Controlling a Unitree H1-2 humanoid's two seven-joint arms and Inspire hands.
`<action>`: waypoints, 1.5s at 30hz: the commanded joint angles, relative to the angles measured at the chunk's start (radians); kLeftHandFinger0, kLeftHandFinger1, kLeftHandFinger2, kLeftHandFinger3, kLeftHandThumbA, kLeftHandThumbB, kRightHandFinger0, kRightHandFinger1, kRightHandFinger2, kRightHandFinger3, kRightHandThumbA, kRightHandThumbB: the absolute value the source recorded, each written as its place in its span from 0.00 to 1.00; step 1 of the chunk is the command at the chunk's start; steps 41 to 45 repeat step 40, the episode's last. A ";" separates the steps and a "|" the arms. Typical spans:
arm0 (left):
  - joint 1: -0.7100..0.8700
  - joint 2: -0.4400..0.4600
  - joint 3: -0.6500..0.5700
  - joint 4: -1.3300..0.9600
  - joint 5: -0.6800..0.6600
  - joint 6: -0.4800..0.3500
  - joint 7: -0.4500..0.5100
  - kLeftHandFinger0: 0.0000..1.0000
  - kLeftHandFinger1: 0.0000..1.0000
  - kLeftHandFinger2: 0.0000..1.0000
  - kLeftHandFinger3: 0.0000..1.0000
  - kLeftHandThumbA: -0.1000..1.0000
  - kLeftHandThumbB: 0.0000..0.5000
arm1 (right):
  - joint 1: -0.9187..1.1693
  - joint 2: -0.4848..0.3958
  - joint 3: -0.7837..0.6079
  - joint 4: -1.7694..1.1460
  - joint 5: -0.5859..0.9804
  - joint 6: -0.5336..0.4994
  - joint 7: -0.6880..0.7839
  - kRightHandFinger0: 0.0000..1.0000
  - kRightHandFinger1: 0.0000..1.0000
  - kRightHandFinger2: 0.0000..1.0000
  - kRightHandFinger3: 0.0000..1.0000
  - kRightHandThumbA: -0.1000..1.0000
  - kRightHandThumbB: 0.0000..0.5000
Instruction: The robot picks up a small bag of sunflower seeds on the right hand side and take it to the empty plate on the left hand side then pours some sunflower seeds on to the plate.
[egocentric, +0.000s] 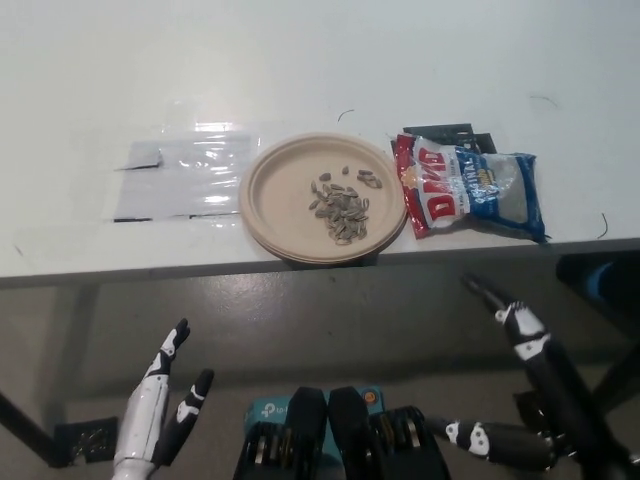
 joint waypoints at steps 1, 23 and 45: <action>-0.016 0.005 -0.004 0.005 -0.076 -0.077 -0.009 1.00 1.00 1.00 1.00 1.00 0.36 | -0.020 0.038 -0.004 0.237 -0.008 -0.233 -0.221 1.00 1.00 1.00 1.00 1.00 0.56; 0.064 0.012 -0.029 -0.008 -0.105 -0.088 -0.013 1.00 1.00 1.00 1.00 1.00 0.46 | 0.017 0.044 0.013 0.411 0.094 -0.233 -0.230 1.00 1.00 1.00 1.00 1.00 0.56; 0.063 0.013 -0.023 -0.013 -0.114 -0.071 -0.008 1.00 1.00 1.00 1.00 1.00 0.42 | -0.016 0.062 0.052 0.387 0.114 -0.233 -0.246 1.00 1.00 1.00 1.00 1.00 0.45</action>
